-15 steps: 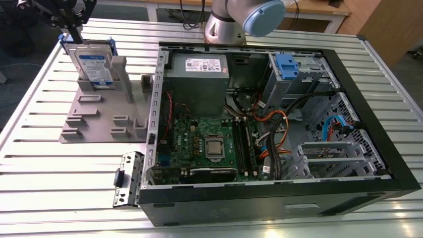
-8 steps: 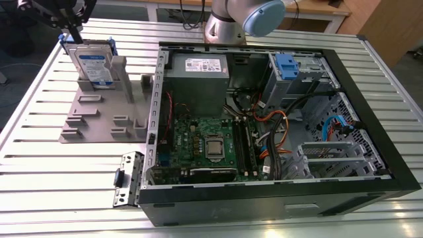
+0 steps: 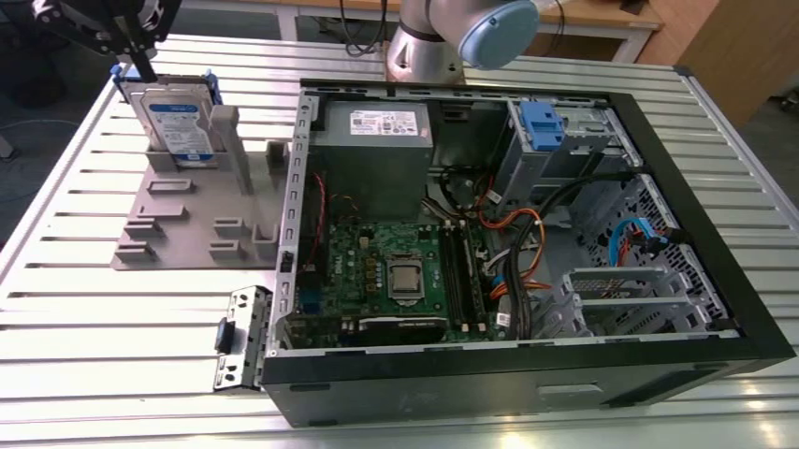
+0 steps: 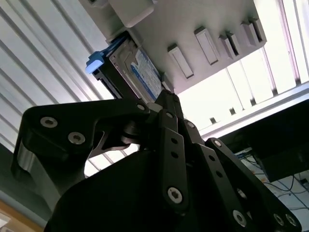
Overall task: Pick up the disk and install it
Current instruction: 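Pick up the disk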
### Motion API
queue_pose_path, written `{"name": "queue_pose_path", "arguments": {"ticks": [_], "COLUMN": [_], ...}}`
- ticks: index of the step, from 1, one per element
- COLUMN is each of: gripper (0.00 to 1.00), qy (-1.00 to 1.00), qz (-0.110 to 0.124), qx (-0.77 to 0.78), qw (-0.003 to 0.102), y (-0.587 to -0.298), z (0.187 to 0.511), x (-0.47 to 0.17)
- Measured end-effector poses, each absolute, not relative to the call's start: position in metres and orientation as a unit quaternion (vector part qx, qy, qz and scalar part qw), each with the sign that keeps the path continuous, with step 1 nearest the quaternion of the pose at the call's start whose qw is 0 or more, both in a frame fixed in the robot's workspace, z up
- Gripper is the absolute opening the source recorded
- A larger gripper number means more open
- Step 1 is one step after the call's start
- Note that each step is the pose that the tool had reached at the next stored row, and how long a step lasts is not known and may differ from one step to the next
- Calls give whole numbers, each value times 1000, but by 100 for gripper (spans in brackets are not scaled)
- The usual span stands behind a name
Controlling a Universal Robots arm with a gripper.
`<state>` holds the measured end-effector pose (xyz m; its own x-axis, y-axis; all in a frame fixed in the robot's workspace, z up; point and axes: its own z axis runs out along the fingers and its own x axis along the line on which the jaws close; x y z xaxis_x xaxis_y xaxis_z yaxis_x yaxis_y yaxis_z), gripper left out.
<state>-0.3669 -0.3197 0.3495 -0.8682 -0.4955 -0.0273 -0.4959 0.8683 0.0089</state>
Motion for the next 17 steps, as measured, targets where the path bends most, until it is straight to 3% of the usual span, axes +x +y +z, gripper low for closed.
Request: {"name": "queue_pose_path", "arguments": {"ticks": [17], "gripper": [10], "qy": [934], "qz": [9], "qx": [-357], "qw": [11], "y": [-320], "z": [349], "x": [-367]}}
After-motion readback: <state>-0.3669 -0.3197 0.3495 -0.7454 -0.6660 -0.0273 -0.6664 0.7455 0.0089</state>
